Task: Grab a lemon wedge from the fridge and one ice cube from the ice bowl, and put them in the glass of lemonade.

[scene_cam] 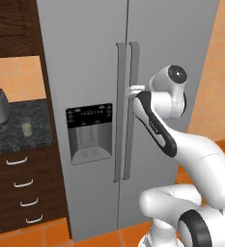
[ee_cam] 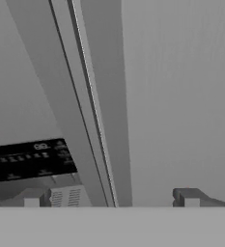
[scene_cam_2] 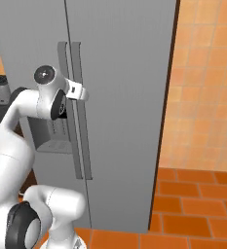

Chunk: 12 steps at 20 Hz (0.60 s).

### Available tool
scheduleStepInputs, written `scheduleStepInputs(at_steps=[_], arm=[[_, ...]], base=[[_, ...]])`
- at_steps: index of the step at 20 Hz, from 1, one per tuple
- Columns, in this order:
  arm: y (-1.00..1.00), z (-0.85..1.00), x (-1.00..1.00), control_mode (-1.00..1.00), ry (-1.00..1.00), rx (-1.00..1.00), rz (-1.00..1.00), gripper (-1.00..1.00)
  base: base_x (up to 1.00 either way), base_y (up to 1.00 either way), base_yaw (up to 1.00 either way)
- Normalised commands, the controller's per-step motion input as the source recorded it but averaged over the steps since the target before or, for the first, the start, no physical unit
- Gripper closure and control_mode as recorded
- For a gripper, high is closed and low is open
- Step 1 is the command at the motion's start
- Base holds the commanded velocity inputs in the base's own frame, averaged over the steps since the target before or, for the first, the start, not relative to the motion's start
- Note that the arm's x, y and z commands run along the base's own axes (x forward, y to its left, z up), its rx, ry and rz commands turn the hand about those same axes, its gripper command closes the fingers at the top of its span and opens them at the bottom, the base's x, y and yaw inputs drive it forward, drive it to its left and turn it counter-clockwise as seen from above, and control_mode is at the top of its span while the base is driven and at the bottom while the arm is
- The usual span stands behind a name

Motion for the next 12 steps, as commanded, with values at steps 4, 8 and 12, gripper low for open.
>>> scheduleStepInputs(at_steps=[4, 8, 12], arm=[[-0.05, -0.03, 0.38, -1.00, 0.01, -0.12, 0.06, -1.00], [0.00, -0.25, 0.46, -1.00, -0.02, -0.02, 0.02, -1.00], [0.00, -0.37, 0.59, -1.00, -0.02, 0.00, 0.00, -1.00]], base=[[0.00, 0.00, 0.00], [0.00, 0.00, 0.00], [0.00, 0.00, 0.00]])
